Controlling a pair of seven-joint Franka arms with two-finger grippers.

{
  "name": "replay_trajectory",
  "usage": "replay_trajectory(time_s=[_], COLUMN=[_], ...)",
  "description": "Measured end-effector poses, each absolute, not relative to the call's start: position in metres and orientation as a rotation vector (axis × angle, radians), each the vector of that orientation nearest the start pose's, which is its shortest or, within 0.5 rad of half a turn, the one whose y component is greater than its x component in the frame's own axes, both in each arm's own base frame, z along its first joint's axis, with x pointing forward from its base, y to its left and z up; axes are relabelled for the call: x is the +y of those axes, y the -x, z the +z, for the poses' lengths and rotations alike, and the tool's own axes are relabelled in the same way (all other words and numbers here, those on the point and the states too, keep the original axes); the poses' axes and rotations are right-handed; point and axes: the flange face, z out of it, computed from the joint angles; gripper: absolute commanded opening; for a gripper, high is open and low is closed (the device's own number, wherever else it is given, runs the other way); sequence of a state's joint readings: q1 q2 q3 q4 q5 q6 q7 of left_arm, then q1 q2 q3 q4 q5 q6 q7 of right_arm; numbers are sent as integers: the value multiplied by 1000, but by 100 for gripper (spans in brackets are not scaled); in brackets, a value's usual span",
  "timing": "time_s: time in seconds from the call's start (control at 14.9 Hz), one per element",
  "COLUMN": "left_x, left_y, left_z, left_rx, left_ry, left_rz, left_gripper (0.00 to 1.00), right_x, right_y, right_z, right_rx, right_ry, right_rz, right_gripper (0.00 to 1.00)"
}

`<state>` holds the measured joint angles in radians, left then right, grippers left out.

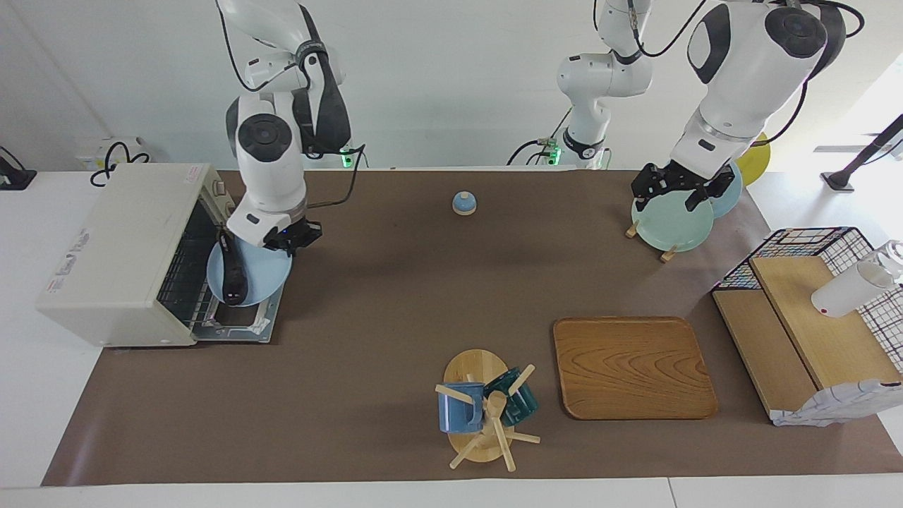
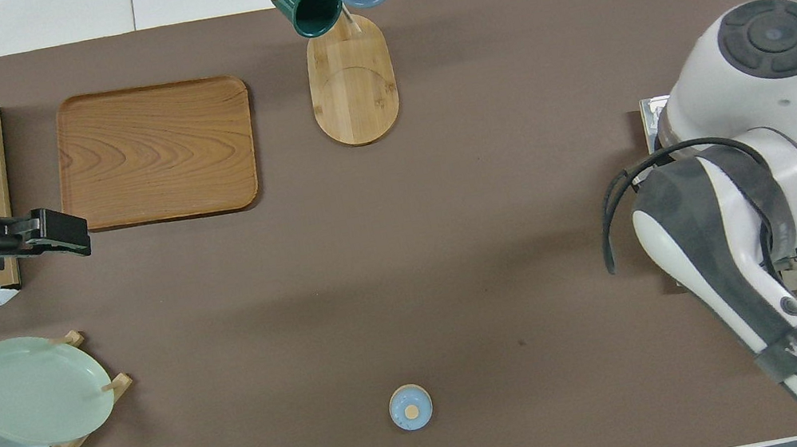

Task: Put eggplant into oven
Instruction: 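Carry the eggplant into the open oven with the right gripper, then open the right gripper to release the eggplant inside the oven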

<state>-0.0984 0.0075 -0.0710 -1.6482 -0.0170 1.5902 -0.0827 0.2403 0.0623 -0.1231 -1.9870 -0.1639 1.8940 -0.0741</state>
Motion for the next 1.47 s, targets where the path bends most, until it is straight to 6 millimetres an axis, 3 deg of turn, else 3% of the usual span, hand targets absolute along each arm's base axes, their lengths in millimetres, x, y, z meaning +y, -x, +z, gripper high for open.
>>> replay_trajectory(time_s=[0.13,0.27,0.8,0.94,1.0,1.14,1.34,1.47], left_x=[-95,-95,-95,-95,-95,-95,-95,-95], left_y=[-547,-547,-547,-547,-547,-546,-539,-535], left_z=[586,586,586,586,586,588,593,596], left_rx=[134,133,133,133,133,134,137,137], left_ry=[3147,3147,3148,3148,3148,3148,3143,3141], left_rz=[106,104,103,103,103,102,129,141], left_gripper=[100,100,100,100,100,100,100,100], right_x=[15,-8,-52,-59,-61,-61,-52,-29], right_y=[-544,-540,-522,-519,-517,-514,-516,-525], right_z=[405,396,380,380,379,374,375,389], right_rx=[-443,-500,-563,-541,-533,-532,-536,-561], right_ry=[3248,3229,3208,3211,3211,3207,3192,3163], right_rz=[252,240,153,148,153,171,159,128], right_gripper=[0,0,0,13,33,51,55,52])
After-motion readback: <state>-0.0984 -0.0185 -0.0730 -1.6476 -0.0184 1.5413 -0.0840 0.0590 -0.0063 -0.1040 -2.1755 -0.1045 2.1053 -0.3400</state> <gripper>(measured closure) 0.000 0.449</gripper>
